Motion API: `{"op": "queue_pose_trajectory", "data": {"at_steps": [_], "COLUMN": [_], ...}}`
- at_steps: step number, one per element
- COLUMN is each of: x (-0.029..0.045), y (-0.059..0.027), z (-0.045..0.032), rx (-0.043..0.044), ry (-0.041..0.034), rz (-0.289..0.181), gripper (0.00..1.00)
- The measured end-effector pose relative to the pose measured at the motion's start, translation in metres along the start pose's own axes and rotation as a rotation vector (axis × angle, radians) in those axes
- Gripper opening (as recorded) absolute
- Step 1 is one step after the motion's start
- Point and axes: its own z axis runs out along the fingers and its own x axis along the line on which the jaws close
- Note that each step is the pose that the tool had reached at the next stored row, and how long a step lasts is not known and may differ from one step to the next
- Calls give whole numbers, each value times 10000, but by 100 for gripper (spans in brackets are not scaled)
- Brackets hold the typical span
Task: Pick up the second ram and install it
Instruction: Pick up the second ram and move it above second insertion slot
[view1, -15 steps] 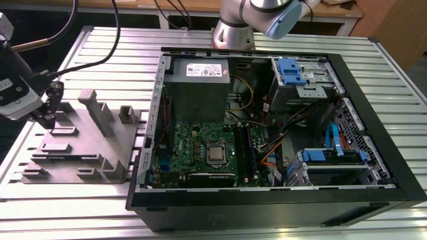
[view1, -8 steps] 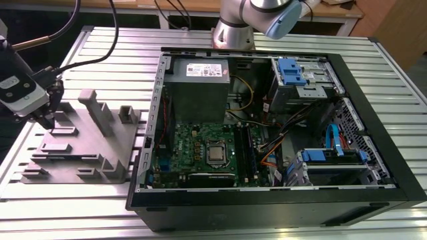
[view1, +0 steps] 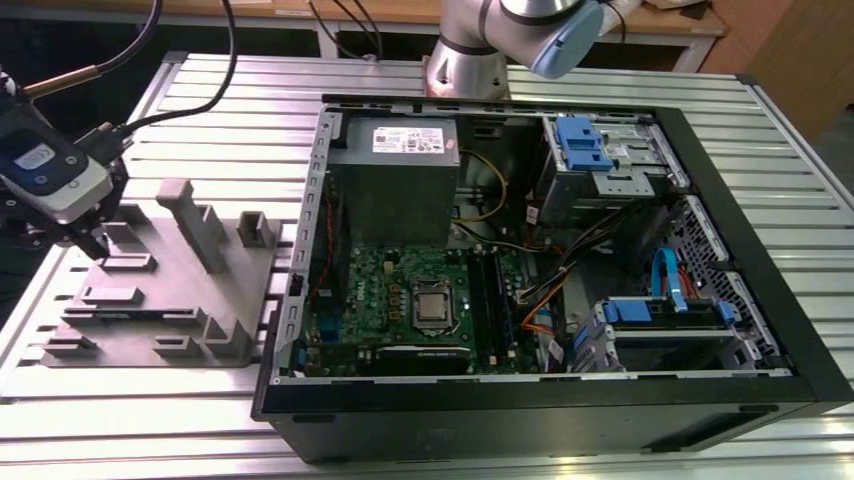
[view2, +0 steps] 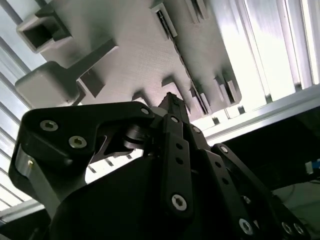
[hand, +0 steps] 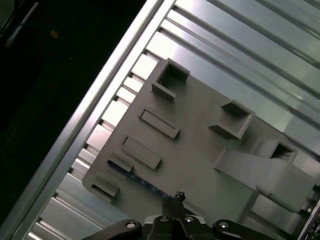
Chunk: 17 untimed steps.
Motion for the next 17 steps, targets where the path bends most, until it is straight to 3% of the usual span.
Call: {"op": "queue_pose_trajectory", "data": {"at_steps": [17], "x": [1], "y": [-1], "z": [29], "rx": [-78], "ry": [140], "rz": [-3157], "gripper": [7]}}
